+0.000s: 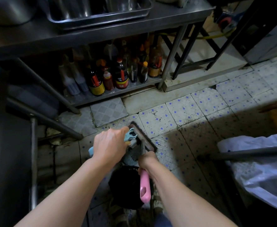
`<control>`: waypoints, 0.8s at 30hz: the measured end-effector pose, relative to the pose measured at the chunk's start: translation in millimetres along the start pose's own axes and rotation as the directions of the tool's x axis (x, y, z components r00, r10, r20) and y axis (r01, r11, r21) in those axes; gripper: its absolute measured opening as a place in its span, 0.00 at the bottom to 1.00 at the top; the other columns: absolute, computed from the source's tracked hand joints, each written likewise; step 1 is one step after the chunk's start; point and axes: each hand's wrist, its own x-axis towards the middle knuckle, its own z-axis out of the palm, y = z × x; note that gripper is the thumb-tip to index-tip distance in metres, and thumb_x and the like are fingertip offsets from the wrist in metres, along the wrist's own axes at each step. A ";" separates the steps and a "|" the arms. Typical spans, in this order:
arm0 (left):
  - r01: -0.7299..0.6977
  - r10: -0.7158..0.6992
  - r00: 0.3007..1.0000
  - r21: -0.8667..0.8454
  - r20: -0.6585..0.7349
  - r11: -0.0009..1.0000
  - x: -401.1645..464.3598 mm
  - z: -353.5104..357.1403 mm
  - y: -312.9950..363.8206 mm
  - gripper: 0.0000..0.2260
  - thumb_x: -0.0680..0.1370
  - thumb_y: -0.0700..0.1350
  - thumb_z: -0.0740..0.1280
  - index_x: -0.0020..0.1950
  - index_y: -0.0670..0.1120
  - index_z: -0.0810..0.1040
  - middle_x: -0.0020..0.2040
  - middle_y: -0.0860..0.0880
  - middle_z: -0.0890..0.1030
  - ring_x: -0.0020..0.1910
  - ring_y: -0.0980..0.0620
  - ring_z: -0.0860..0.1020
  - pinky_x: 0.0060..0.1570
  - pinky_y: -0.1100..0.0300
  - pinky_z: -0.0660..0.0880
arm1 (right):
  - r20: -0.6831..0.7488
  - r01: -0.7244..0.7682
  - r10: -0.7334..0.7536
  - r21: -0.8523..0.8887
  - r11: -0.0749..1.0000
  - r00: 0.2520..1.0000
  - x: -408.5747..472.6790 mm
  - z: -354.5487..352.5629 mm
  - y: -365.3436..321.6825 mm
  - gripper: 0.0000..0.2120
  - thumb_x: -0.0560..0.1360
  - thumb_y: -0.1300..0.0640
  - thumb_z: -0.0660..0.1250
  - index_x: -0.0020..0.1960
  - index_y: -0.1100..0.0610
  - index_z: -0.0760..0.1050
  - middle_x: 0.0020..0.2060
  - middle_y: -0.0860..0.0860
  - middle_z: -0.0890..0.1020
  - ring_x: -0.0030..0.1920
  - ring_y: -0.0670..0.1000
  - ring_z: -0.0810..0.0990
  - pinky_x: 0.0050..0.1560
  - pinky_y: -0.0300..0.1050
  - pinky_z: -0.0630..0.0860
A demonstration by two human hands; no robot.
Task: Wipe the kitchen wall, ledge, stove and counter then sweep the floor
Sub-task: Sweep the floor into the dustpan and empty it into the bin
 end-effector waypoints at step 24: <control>0.124 -0.123 0.992 0.010 -0.028 0.992 -6.5 -3.3 -57.3 0.15 0.76 0.55 0.65 0.62 0.54 0.72 0.52 0.47 0.81 0.54 0.43 0.77 0.47 0.56 0.71 | 0.014 -0.050 0.048 0.104 0.993 0.999 49.5 49.3 -12.1 0.15 0.73 0.69 0.57 0.60 0.66 0.68 0.50 0.61 0.75 0.41 0.59 0.80 0.37 0.49 0.80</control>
